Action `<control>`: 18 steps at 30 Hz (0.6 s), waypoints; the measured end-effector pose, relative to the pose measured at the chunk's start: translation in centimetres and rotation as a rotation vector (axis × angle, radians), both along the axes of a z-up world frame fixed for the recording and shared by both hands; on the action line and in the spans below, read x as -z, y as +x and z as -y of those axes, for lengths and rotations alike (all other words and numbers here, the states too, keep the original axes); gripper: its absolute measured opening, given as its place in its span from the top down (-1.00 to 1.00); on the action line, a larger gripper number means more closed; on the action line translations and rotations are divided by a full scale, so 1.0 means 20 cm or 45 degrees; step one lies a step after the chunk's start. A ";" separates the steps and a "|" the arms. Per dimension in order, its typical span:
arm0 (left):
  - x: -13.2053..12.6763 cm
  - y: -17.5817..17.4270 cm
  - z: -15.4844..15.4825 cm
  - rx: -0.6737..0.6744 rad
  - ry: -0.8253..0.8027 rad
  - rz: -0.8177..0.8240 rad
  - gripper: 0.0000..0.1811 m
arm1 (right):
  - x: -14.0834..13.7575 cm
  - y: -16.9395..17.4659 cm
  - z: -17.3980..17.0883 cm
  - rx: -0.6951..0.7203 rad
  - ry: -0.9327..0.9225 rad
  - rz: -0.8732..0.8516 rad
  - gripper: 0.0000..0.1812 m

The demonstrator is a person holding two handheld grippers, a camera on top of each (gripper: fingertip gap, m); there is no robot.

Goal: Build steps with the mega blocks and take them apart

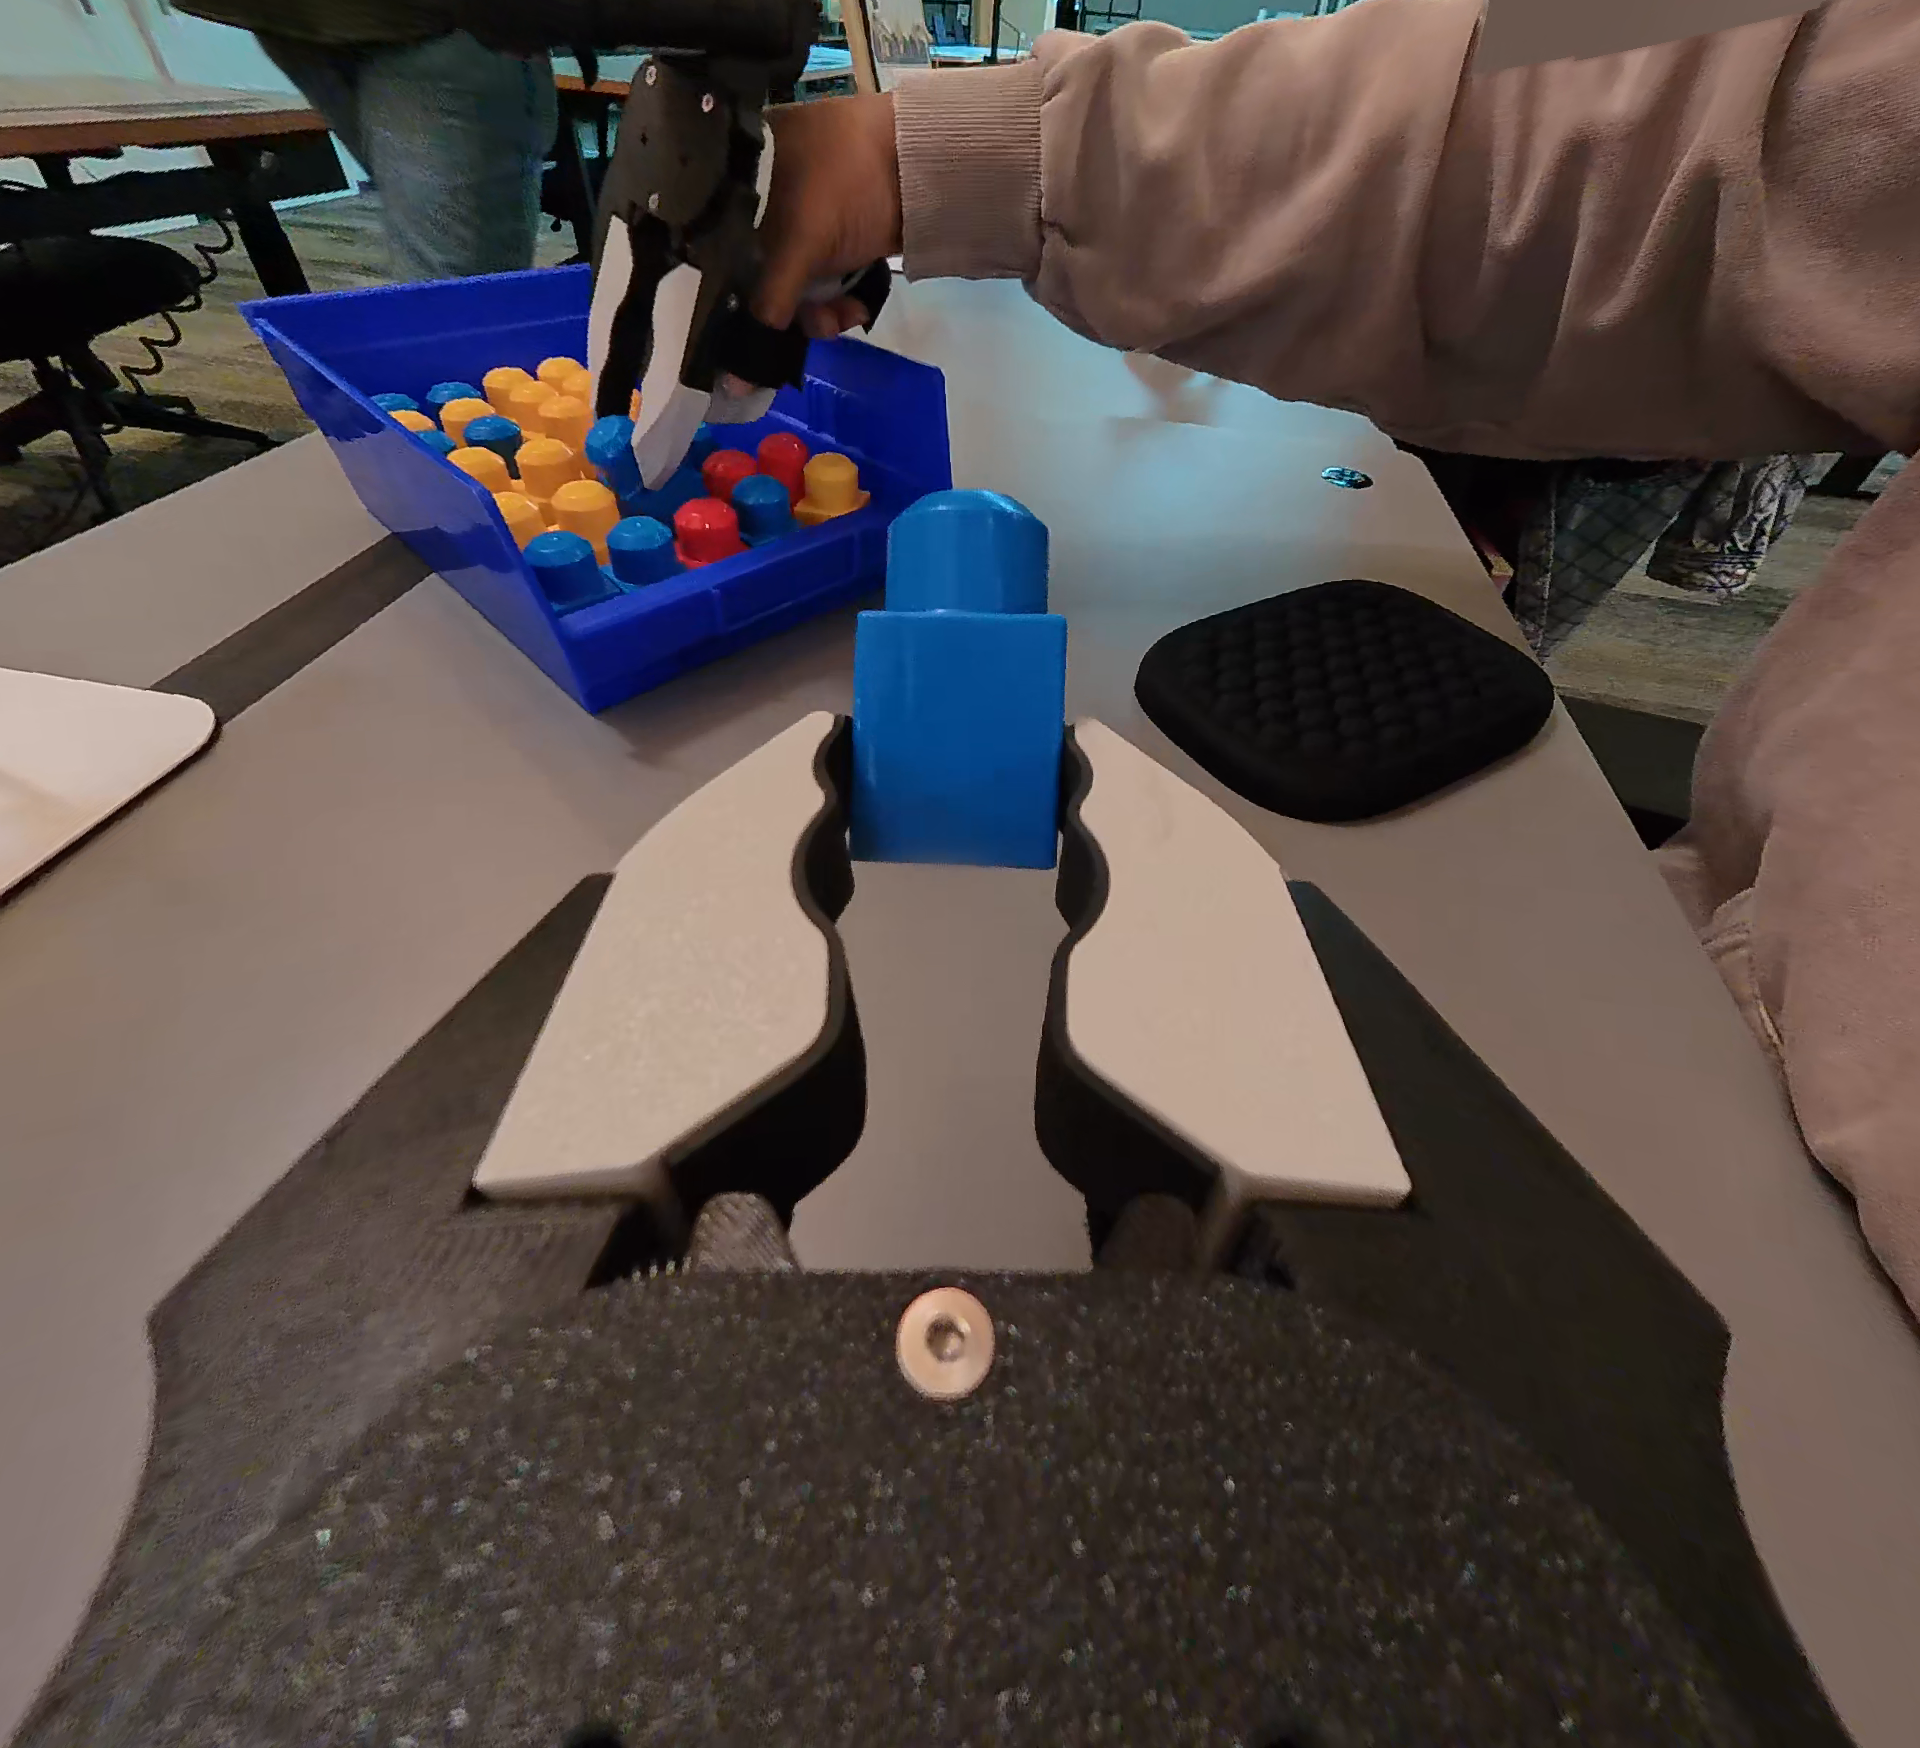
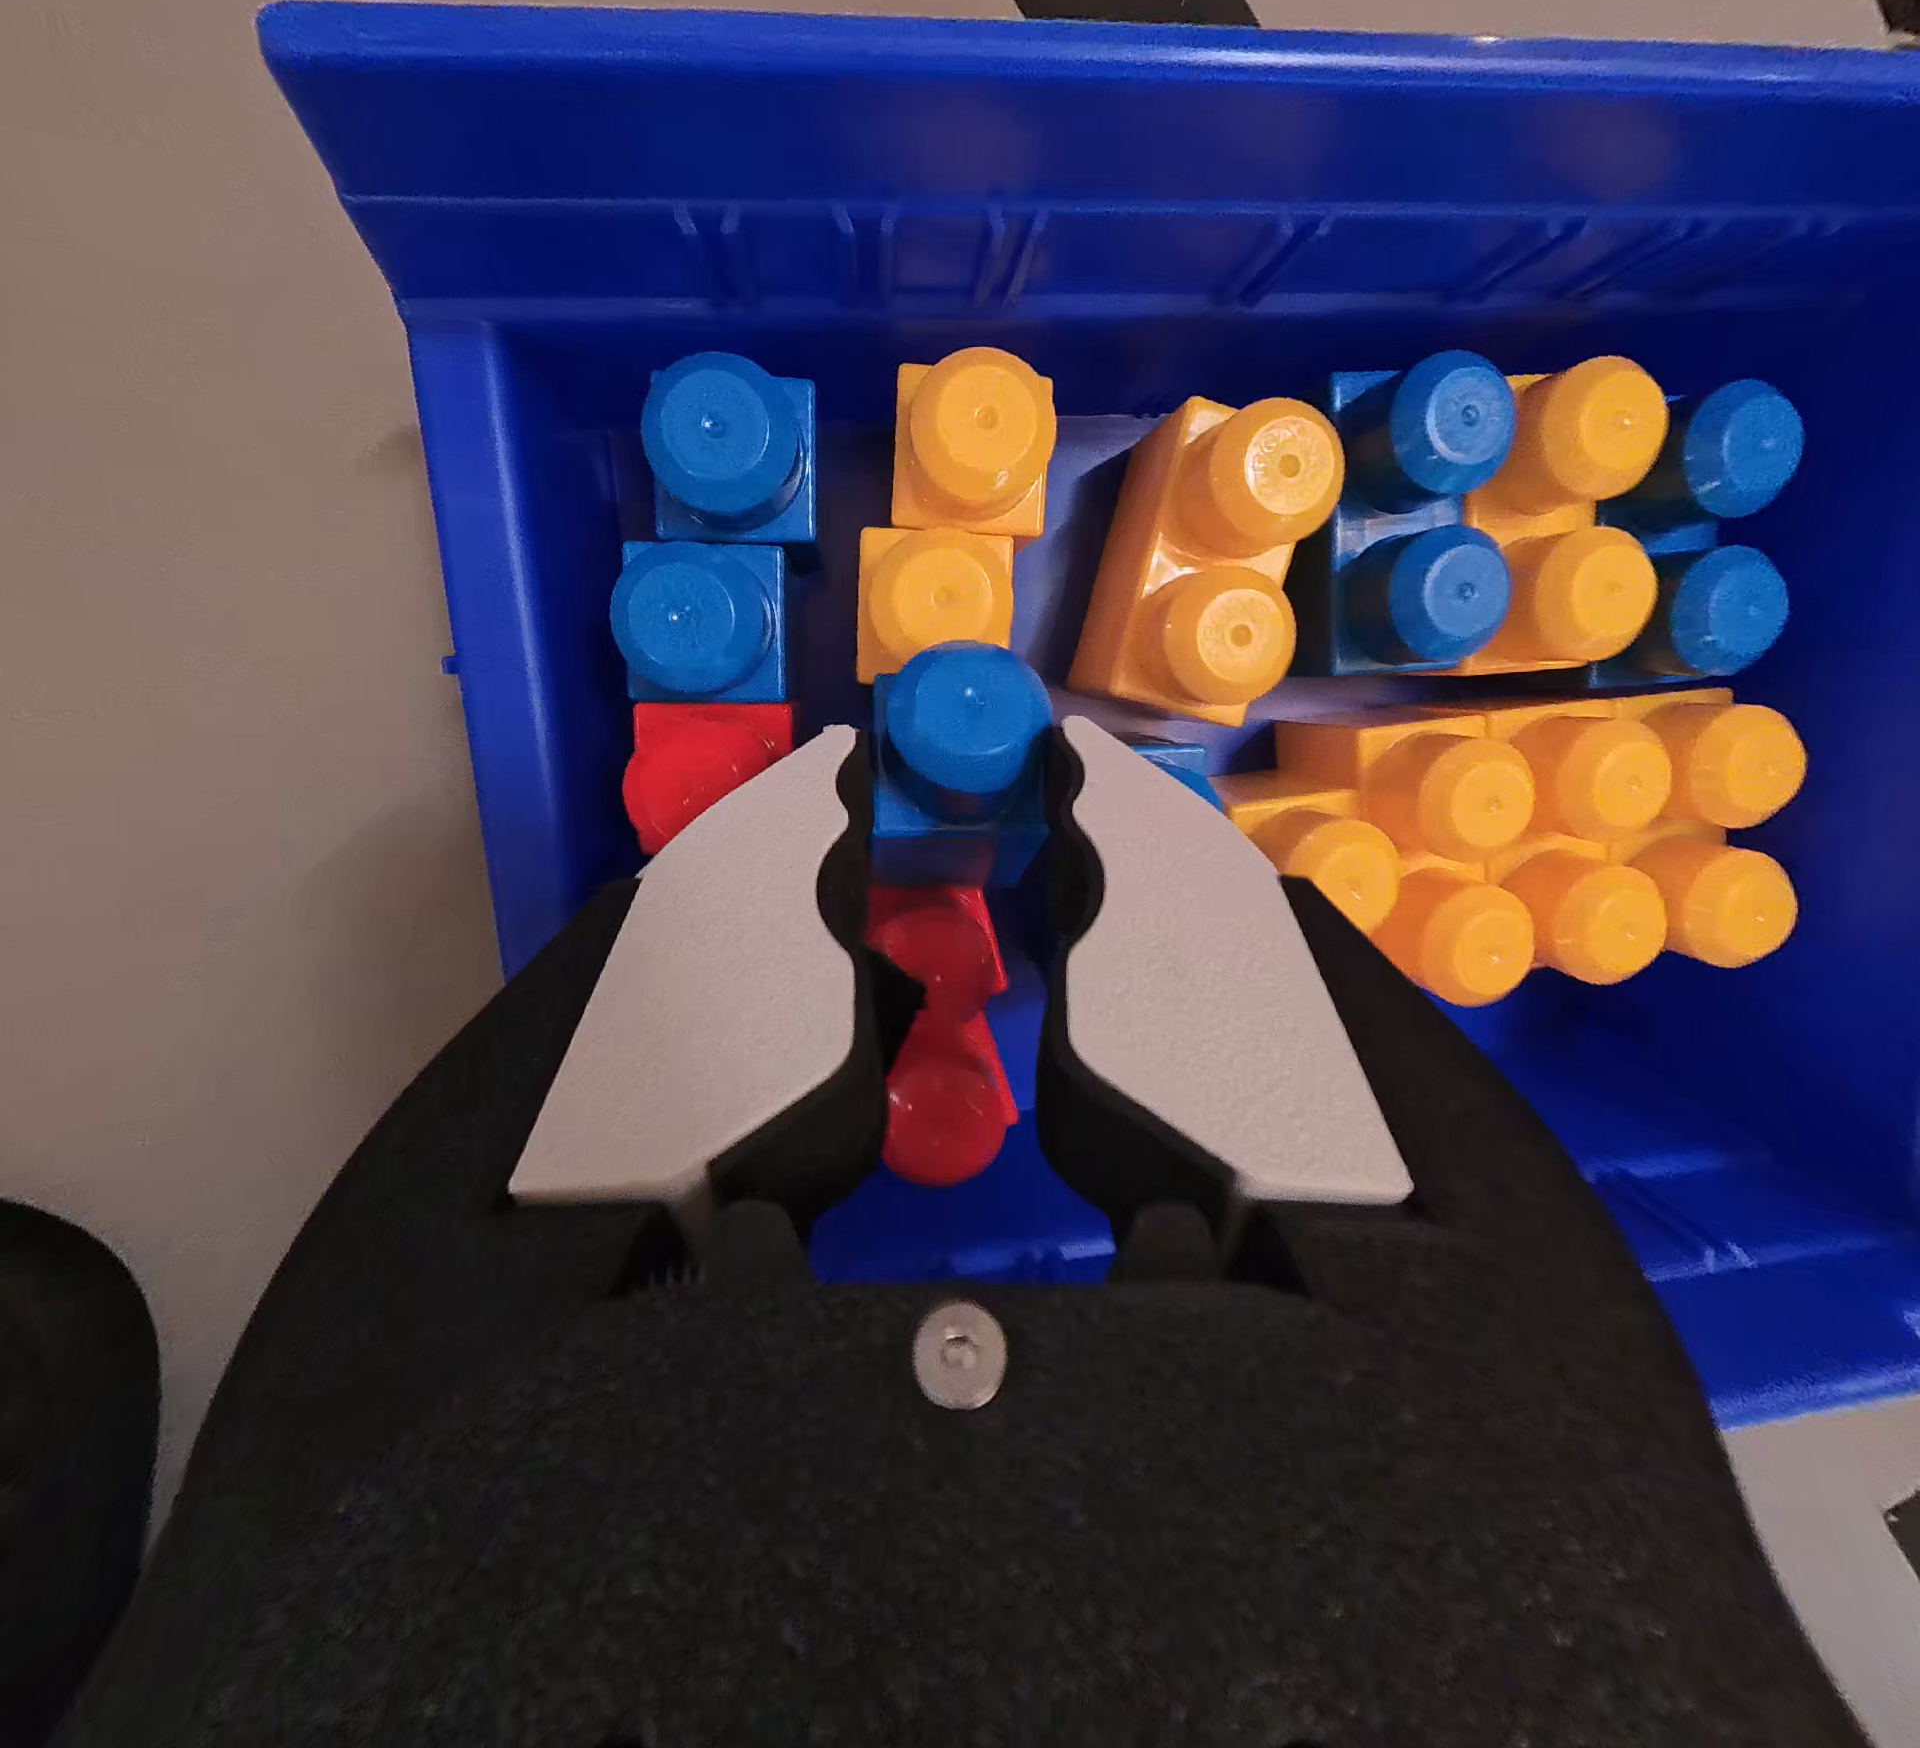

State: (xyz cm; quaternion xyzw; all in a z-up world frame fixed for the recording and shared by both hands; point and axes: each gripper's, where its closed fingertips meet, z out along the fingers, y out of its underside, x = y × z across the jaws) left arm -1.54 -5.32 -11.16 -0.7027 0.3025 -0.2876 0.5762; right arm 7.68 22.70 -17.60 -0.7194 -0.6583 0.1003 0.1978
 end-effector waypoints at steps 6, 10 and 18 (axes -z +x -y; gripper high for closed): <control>-0.01 0.01 0.01 -0.003 0.010 0.001 0.59 | 0.01 -0.04 -0.03 0.077 0.007 -0.038 0.68; 0.00 0.01 0.01 0.001 0.007 -0.001 0.59 | -0.03 -0.07 -0.06 0.157 -0.016 -0.152 0.69; 0.00 0.02 0.01 0.009 0.004 0.007 0.59 | 0.07 -0.01 -0.01 0.134 -0.020 0.011 0.69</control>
